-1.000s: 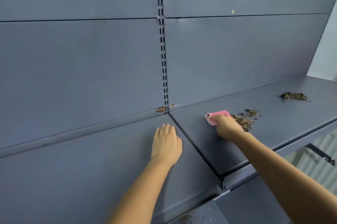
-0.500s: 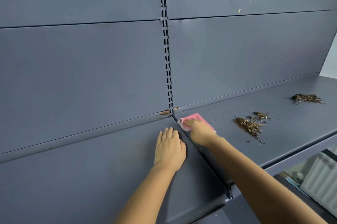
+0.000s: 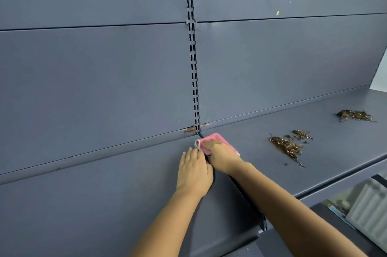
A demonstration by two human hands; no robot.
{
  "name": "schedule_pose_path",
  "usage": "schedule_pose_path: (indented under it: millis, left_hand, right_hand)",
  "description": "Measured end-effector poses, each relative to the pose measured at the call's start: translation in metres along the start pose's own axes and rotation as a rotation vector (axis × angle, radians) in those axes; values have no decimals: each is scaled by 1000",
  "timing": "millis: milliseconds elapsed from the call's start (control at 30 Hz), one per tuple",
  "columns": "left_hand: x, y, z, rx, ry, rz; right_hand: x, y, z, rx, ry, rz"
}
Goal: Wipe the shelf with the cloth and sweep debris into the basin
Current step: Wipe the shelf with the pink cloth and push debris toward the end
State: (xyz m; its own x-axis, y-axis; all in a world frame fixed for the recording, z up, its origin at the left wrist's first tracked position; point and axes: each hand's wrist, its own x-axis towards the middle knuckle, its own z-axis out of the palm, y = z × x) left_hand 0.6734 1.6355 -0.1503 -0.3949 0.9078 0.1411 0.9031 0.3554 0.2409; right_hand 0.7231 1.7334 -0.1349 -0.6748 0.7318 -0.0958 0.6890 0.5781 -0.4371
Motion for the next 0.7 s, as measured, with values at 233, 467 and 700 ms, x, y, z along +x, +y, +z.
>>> schedule_pose_path:
  millis: [233,467,700]
  left_hand:
    - [-1,1,-1,25,-3,-3]
    - [-4,5,-3,49,22,-46]
    - [-2,6,-3,55,28,-46]
  right_hand:
    - [-9,67,-31,86,114,33]
    - [-15,80,-53,83,105,66]
    - [-57,39,-33,103,100,-165]
